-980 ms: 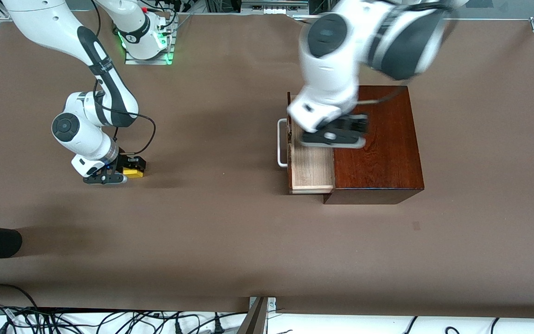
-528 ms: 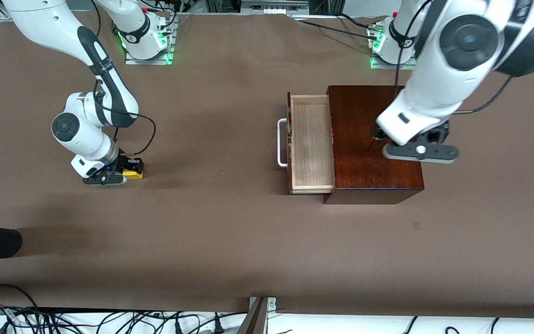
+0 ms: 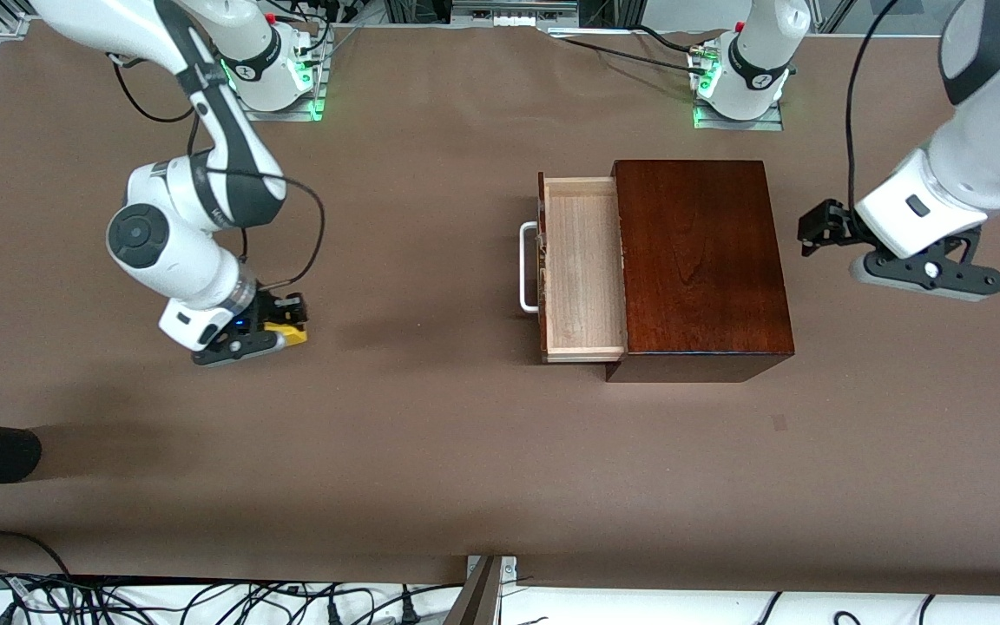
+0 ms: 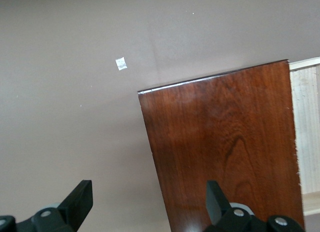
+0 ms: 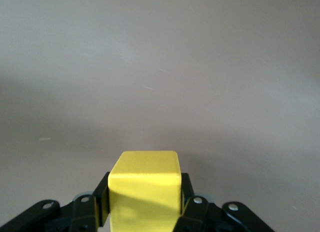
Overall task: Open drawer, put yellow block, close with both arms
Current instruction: 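Carry the yellow cube with the right gripper over the open drawer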
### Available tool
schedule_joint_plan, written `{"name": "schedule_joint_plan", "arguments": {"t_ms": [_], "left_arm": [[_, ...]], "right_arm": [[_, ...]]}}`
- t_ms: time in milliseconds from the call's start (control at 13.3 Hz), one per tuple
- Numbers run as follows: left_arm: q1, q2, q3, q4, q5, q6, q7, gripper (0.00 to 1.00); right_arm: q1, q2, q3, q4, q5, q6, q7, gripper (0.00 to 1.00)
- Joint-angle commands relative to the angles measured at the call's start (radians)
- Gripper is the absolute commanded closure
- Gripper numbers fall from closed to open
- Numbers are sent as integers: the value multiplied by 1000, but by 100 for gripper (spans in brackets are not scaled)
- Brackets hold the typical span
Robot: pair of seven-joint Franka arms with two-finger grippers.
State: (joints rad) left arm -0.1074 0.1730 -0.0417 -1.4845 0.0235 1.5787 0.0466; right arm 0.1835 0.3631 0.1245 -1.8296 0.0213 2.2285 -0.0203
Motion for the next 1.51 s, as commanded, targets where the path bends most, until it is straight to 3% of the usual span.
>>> {"name": "schedule_joint_plan", "arguments": {"t_ms": [0, 603, 830, 1131, 1433], "left_arm": [[34, -9, -10, -30, -20, 32, 44, 0], [83, 7, -12, -25, -20, 27, 59, 0], [83, 7, -13, -23, -20, 27, 59, 0], [78, 5, -13, -22, -20, 26, 59, 0], [75, 5, -13, -22, -19, 26, 59, 0]], "right_arm": [[107, 51, 23, 226, -52, -186, -24, 100], [463, 224, 23, 579, -130, -280, -179, 100], [598, 312, 20, 757, -203, -409, -197, 100], [706, 332, 20, 786, -242, -426, -220, 100], [735, 353, 21, 786, -245, -376, -274, 100]]}}
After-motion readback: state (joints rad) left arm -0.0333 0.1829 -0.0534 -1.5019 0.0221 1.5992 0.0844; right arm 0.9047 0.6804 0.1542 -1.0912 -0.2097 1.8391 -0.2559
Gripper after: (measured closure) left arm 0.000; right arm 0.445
